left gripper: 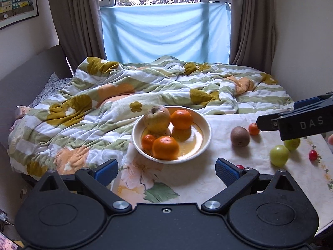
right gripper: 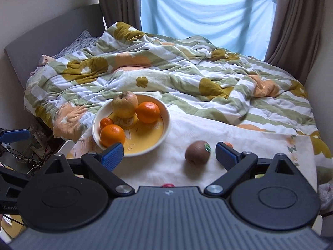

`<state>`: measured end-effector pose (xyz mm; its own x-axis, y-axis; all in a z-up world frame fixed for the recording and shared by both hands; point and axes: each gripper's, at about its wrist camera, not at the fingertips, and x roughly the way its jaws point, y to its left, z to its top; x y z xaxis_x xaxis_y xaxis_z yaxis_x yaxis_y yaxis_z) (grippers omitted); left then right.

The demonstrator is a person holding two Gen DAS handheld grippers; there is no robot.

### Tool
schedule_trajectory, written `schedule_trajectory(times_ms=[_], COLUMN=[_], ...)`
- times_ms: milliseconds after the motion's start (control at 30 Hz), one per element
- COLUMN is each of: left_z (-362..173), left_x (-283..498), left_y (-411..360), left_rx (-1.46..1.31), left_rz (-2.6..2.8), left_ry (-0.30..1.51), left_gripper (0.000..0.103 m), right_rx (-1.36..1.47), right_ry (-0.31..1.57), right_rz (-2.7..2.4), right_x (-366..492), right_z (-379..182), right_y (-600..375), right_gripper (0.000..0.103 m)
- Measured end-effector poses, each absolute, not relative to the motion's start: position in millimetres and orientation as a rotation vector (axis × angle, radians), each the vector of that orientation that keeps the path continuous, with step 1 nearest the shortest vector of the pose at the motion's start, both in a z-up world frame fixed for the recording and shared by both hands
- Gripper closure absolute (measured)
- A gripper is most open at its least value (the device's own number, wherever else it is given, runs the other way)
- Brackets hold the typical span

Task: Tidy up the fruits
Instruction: 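Withdraw both tools from the bowl back over the remaining fruit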

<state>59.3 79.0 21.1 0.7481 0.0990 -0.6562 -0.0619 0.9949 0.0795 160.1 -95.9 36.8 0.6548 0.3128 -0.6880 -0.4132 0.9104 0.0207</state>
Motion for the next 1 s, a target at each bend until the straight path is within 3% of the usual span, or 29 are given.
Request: schedule_trajectory(times_ms=[400,1000], left_z=[19.6,-46.1], left_x=[23.4,76.2], left_y=[-2.6,-111.7], left_rx=[0.058,0.083], left_rz=[0.075,-0.044], left_ry=[0.706,0.77], left_gripper=[0.001,0.001], right_rx=[-0.11,-0.069], right_ry=[0.737,0.828], right_rz=[0.379,0.234], right_x=[102.9,120.5], right_z=[40.0,-41.8], right_y=[-199.2,-341.2], right_gripper=[0.0,0.0])
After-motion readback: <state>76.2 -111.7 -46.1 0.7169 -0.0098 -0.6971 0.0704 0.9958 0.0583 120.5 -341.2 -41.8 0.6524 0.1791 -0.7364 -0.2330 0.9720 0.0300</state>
